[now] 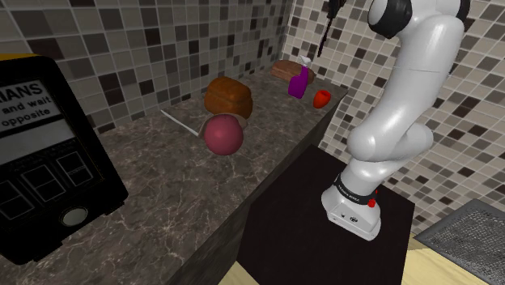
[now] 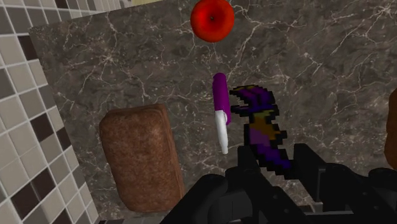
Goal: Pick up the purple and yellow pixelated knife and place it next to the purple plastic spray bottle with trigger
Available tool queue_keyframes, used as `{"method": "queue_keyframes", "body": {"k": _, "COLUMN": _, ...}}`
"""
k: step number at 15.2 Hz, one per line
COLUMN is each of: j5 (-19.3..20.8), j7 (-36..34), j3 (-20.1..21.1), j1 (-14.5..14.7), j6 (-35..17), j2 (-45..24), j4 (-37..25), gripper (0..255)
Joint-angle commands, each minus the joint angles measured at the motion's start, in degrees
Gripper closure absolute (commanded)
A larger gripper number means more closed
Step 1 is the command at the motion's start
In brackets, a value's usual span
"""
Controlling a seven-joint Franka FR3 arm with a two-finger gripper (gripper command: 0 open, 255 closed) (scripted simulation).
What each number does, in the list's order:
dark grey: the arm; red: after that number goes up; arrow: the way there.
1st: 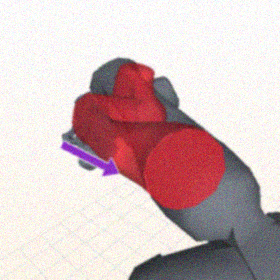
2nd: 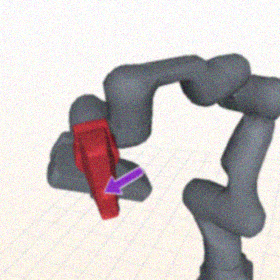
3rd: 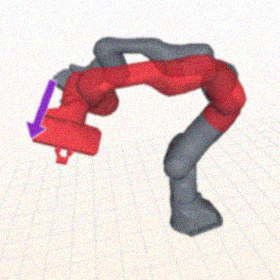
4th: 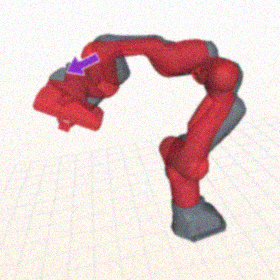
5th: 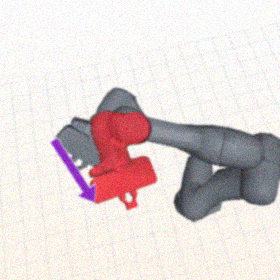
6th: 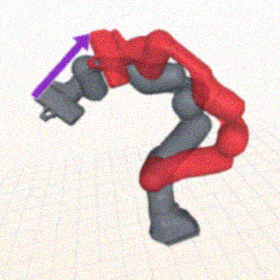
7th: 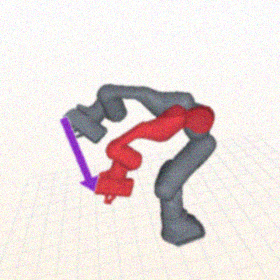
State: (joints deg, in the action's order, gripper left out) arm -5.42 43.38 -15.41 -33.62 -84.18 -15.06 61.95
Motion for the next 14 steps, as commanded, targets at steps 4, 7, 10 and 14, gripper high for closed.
{"method": "queue_keyframes", "body": {"k": 4, "j5": 1.0, "j7": -0.3, "j3": 0.2, "j1": 1.0, "j6": -5.7, "j2": 3.2, "j4": 8.8, "gripper": 255}}
{"method": "queue_keyframes", "body": {"k": 7, "j5": 1.4, "j7": -0.4, "j3": 0.2, "j1": 1.3, "j6": -8.6, "j2": 4.5, "j4": 12.9, "gripper": 255}}
{"method": "queue_keyframes", "body": {"k": 10, "j5": 1.7, "j7": -0.5, "j3": 0.3, "j1": 1.6, "j6": -11.4, "j2": 5.5, "j4": 16.6, "gripper": 255}}
{"method": "queue_keyframes", "body": {"k": 14, "j5": 2.0, "j7": -0.5, "j3": 0.4, "j1": 1.8, "j6": -14.9, "j2": 6.5, "j4": 21.1, "gripper": 255}}
